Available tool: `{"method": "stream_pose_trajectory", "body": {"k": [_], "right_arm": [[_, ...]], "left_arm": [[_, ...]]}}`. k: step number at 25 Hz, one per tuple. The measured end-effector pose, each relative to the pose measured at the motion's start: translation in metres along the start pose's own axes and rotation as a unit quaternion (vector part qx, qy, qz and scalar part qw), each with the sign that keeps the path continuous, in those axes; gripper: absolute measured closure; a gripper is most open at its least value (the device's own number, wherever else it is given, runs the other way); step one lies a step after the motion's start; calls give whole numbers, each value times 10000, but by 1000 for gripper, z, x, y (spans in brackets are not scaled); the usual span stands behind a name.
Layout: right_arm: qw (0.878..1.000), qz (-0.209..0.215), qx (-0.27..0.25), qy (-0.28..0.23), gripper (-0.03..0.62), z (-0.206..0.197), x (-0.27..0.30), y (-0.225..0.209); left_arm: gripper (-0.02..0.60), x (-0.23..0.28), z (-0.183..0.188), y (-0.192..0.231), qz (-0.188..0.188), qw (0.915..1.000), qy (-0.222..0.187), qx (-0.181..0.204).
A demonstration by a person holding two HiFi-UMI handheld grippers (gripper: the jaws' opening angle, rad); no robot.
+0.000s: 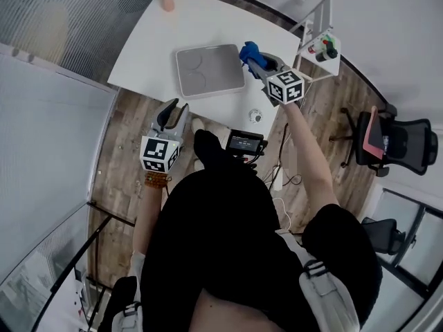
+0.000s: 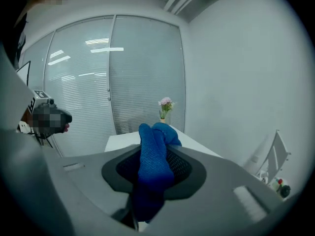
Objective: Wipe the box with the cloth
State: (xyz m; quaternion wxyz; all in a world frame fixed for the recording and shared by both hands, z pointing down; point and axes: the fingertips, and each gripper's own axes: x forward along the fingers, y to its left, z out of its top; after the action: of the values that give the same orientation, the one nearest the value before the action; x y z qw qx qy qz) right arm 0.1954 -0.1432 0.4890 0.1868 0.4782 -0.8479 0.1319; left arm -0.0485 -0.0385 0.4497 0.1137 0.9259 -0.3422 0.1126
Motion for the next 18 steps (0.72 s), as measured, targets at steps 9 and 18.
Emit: {"method": "stream_pose_trajectory", "body": {"k": [9, 18], "right_arm": [[9897, 492, -1104, 768, 457, -49, 98, -33], [9866, 872, -1127, 789, 367, -61, 109, -29]], "left_arm": [[437, 73, -44, 45, -212, 9929, 1126, 313], [412, 105, -88, 68, -261, 9863, 1625, 68]]}}
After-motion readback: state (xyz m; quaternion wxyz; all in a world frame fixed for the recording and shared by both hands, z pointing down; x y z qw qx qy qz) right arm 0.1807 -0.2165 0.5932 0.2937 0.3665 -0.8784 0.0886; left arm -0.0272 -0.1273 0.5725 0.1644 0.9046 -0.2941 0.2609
